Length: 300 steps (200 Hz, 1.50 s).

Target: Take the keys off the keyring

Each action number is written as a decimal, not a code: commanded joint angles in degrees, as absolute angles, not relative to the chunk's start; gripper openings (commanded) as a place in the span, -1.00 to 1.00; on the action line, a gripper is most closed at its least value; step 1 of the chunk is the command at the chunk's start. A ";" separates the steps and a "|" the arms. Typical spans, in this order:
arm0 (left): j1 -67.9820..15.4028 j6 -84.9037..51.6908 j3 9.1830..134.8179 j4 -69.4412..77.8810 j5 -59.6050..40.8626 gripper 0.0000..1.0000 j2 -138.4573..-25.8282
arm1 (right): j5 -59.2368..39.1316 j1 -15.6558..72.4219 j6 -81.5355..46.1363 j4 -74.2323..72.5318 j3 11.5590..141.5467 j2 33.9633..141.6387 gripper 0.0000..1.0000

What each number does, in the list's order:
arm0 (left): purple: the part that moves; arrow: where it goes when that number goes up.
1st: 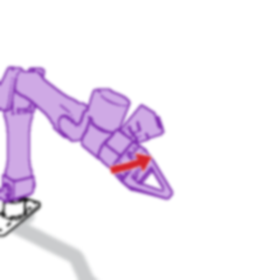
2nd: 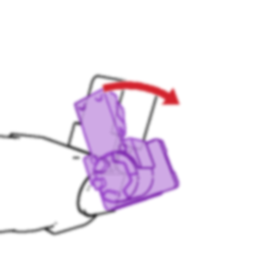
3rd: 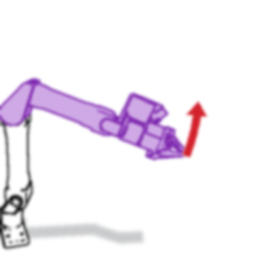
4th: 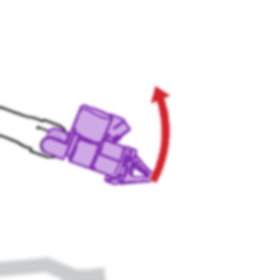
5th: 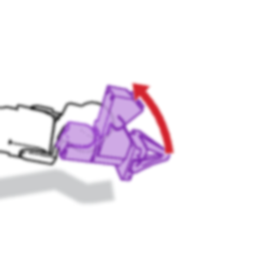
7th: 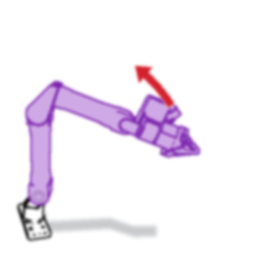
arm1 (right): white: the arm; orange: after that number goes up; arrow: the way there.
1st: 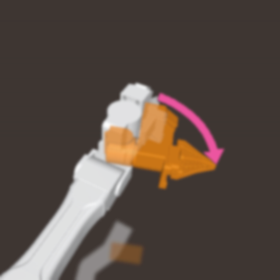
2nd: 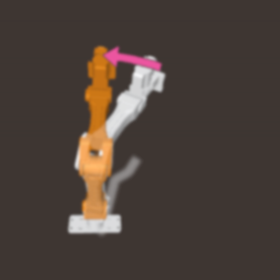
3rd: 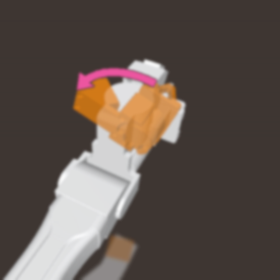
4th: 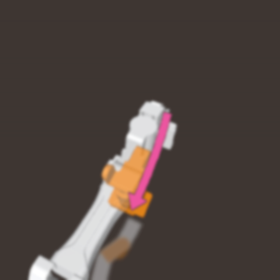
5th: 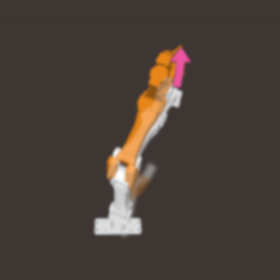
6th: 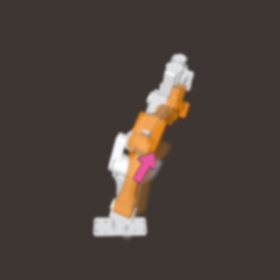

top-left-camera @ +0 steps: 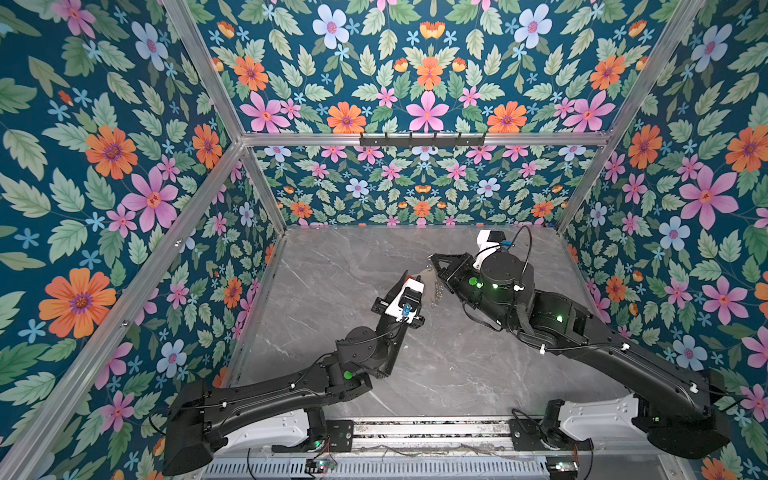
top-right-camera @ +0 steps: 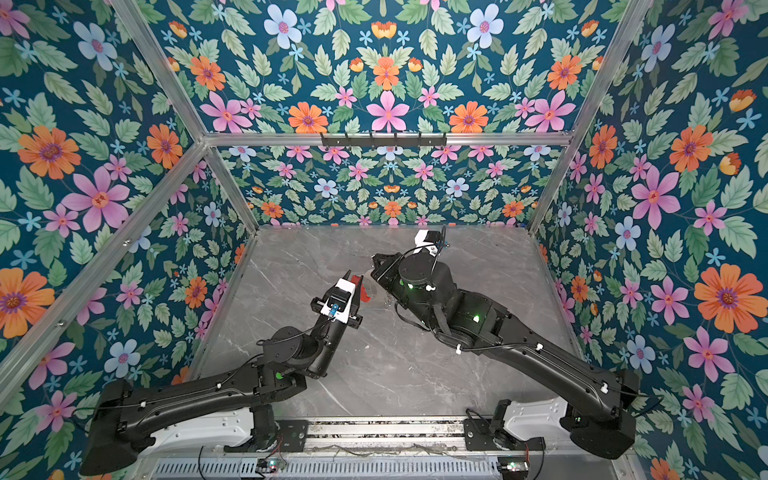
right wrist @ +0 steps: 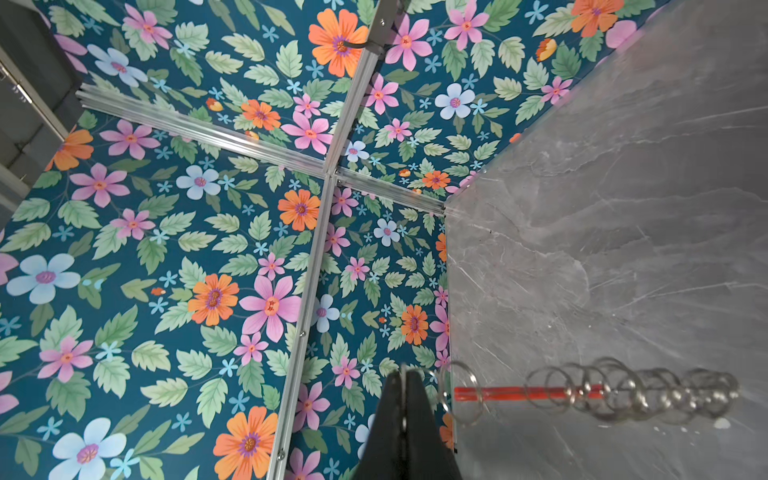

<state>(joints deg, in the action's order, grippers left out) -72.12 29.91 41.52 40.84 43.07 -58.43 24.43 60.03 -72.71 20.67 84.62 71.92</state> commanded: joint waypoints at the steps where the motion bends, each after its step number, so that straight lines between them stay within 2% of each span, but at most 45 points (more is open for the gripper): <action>1: -72.09 29.21 41.66 42.90 40.81 -0.39 -58.01 | 29.97 61.10 -76.02 23.00 85.83 71.89 -1.00; 35: -72.08 26.78 43.41 40.46 36.75 -0.38 -58.46 | 31.51 61.99 -76.72 23.64 86.88 72.56 -1.00; 53: -72.11 26.76 44.25 40.43 35.37 -0.53 -59.65 | 30.99 62.12 -77.15 23.80 87.27 73.08 -1.00; 68: -72.08 26.48 44.60 40.47 34.02 -0.54 -60.53 | 30.44 62.21 -77.08 23.81 87.68 73.48 -1.00; 140: -72.07 24.95 45.40 40.25 35.34 -0.56 -62.75 | 29.85 62.90 -75.95 22.42 87.87 73.61 -1.00; 180: -71.90 26.09 45.41 41.15 37.39 -0.68 -63.51 | 28.99 63.36 -75.63 21.71 88.09 74.17 -1.00; 236: -71.68 26.93 44.50 42.65 39.79 -0.70 -63.05 | 28.65 63.72 -74.53 20.84 88.22 74.36 -1.00; 300: -71.76 26.44 43.40 43.06 42.02 -0.40 -62.00 | 28.82 63.68 -73.31 19.91 88.22 74.27 -1.00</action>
<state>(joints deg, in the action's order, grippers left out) -71.72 26.04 43.35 40.73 40.49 -61.58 28.67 63.59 -74.54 22.46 87.90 74.46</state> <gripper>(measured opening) 0.280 0.051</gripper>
